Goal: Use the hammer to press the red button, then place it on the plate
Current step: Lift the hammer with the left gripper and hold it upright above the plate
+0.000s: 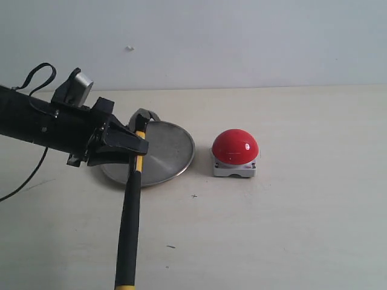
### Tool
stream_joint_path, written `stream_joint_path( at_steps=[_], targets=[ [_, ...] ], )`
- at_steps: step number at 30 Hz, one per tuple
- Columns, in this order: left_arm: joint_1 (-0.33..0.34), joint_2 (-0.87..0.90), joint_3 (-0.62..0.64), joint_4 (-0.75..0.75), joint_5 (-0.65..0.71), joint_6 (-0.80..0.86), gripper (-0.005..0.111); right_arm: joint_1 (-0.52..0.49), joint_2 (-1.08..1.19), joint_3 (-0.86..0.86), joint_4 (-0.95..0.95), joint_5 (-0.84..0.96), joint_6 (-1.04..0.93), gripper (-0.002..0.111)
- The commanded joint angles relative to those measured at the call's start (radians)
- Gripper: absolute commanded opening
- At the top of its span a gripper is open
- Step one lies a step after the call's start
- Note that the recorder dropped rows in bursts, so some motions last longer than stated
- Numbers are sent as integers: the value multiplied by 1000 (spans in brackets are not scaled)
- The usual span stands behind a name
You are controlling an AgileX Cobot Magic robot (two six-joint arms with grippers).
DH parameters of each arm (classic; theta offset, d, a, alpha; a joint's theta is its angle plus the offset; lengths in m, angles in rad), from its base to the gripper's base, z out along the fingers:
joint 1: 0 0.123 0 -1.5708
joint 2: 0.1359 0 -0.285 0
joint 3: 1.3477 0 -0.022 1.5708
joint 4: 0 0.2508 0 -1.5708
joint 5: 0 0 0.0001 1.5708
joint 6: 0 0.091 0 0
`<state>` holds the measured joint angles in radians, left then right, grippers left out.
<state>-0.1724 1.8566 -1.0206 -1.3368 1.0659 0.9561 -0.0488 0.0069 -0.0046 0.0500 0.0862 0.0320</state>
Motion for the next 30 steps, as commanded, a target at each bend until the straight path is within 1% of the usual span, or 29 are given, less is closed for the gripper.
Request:
stream_joint_path(
  at_steps=[1,3,4,6,11,18,26,30],
  targets=[
    [3,-18,17,-170,84,115,0,-5,-7,5,2,-7,-3,0],
    [3,-18,34,-242,119,175,0,-5,-7,5,2,-7,-3,0],
    [3,-18,47,-297,155,229,0,-5,-7,5,2,-7,-3,0],
    [1,-18,55,-326,155,287,0,-5,-7,5,2,-7,-3,0],
    [-7,-18,55,-373,155,355,0,-5,-7,5,2,-7,-3,0],
    [-41,-12,55,-387,155,398,0,-5,-7,5,2,-7,-3,0],
    [-116,64,55,-408,155,436,0,-5,-7,5,2,-7,-3,0],
    [-118,98,55,-408,155,446,0,-5,-7,5,0,-7,-3,0]
  ],
)
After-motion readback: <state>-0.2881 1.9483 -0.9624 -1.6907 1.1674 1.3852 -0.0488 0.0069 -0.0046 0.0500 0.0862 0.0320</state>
